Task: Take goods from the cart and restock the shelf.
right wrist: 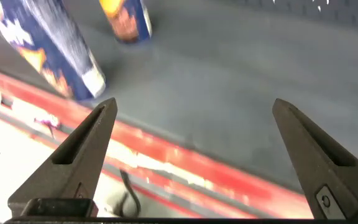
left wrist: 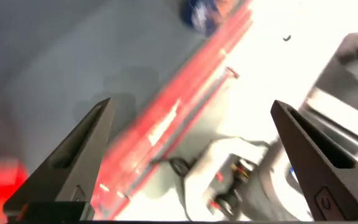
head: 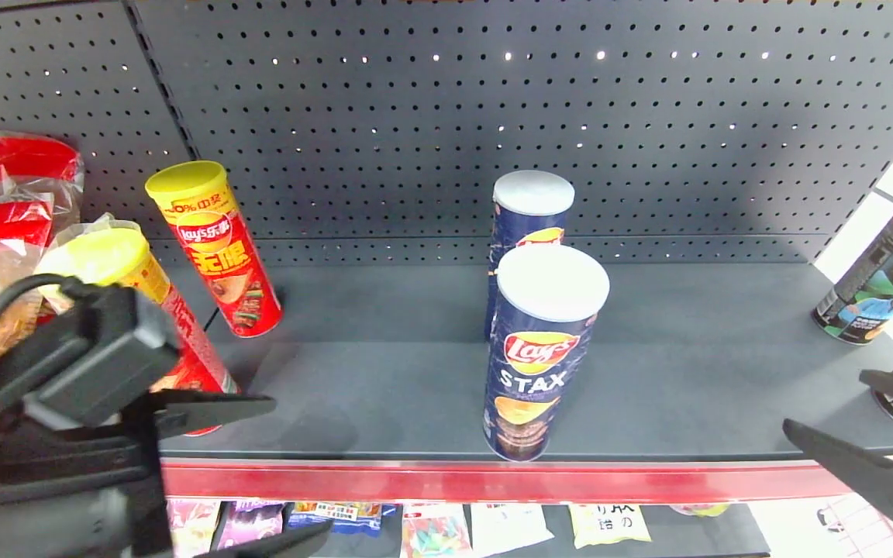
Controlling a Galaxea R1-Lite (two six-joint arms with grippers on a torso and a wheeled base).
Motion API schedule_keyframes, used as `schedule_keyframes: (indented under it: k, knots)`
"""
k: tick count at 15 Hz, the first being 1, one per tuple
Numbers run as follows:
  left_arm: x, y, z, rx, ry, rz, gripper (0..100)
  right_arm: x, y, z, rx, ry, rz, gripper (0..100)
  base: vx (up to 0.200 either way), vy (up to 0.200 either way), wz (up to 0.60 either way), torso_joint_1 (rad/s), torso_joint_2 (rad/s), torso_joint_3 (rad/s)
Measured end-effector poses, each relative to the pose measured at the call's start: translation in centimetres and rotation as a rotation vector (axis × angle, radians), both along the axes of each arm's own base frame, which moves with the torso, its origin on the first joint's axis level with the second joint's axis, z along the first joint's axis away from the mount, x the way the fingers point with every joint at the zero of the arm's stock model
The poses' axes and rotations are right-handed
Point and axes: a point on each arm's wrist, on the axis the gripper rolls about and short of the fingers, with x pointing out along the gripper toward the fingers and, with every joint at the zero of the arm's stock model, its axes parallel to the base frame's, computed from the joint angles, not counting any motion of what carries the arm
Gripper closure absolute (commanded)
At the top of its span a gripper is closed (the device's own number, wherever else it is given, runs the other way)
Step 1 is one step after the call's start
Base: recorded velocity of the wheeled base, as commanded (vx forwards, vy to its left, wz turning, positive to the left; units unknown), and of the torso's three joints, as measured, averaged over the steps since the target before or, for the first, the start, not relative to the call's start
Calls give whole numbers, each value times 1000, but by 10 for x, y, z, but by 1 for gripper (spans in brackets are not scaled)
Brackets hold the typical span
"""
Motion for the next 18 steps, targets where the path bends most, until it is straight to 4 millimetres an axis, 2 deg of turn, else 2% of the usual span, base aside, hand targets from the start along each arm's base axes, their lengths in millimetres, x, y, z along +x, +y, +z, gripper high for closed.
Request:
schedule_keyframes:
  k: [3,5,7,10,12,15,18]
  knots:
    - [-53,48,5,4,21,95,0,-30,-20,-3,-40,60,-55,0,0,0,0,0,0,0]
    - [-82,79,0,7,24,305,0,-57,-37,-7,-60,95,-154,0,0,0,0,0,0,0]
    - [-106,96,-6,-2,19,532,0,-80,-48,-10,-49,90,-298,0,0,0,0,0,0,0]
    - [-128,101,-17,-29,14,869,0,-105,-48,-23,-24,69,-534,0,0,0,0,0,0,0]
    - [-136,98,-29,-83,-29,1009,0,-115,-46,-40,-6,48,-613,0,0,0,0,0,0,0]
    - [-146,95,-60,-171,-179,933,0,-126,-46,-65,18,-18,-516,0,0,0,0,0,0,0]
    - [-154,96,-92,-235,-289,861,0,-121,-48,-72,31,-109,-453,0,0,0,0,0,0,0]
